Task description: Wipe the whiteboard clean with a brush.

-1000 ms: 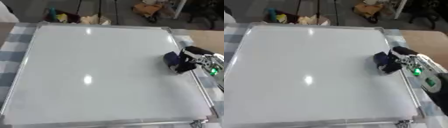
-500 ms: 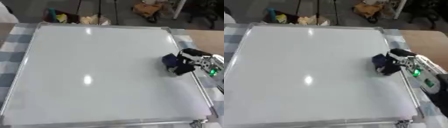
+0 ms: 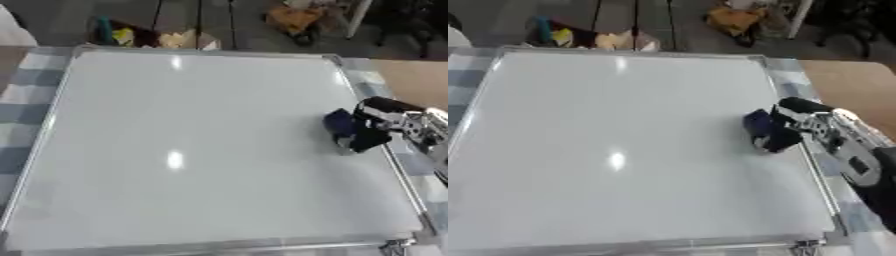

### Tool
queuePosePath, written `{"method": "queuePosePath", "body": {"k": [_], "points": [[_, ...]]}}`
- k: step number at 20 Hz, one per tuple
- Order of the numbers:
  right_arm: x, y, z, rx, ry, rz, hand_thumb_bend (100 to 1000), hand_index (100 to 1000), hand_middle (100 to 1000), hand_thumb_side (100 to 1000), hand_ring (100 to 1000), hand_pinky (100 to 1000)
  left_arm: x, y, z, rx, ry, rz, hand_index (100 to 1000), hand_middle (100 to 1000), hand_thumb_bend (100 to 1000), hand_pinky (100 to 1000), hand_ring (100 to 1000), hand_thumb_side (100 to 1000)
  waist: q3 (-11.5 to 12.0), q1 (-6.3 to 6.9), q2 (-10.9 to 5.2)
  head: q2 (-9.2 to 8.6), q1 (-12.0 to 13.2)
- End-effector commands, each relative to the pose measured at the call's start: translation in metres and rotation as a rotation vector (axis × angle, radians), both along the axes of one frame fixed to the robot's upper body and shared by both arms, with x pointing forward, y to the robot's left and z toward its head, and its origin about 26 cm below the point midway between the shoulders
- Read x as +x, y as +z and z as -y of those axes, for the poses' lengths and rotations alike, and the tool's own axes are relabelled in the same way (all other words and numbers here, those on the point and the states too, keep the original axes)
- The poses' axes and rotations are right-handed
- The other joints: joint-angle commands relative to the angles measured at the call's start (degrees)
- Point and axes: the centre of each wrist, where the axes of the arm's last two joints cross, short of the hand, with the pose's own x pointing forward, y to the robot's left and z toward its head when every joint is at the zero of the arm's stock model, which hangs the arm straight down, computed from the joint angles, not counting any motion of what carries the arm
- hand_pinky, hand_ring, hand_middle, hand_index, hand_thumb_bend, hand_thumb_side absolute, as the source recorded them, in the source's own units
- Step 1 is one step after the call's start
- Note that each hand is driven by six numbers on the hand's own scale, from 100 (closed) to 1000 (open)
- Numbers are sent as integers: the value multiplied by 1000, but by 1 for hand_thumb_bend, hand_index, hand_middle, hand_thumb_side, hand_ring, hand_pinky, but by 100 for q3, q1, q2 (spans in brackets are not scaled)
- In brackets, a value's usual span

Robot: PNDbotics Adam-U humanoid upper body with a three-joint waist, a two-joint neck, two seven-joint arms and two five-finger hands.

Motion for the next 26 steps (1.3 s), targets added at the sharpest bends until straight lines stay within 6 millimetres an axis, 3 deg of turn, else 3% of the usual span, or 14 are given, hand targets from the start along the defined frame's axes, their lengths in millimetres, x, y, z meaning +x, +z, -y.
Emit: {"method": "queuePosePath", "body": {"k": [1, 26], "points": [[-3, 10, 4, -24, -6, 14, 100, 461, 430, 452, 720, 701, -3, 8, -1, 5, -1, 33, 579, 605, 138, 374, 709, 932, 2, 22, -99, -78, -4], [4, 13, -25, 29, 107, 14, 100, 450, 391, 455, 693, 668, -2, 10, 0, 3, -8, 36, 582, 606, 137, 376, 708, 929, 43, -9, -120, -61, -40]]}}
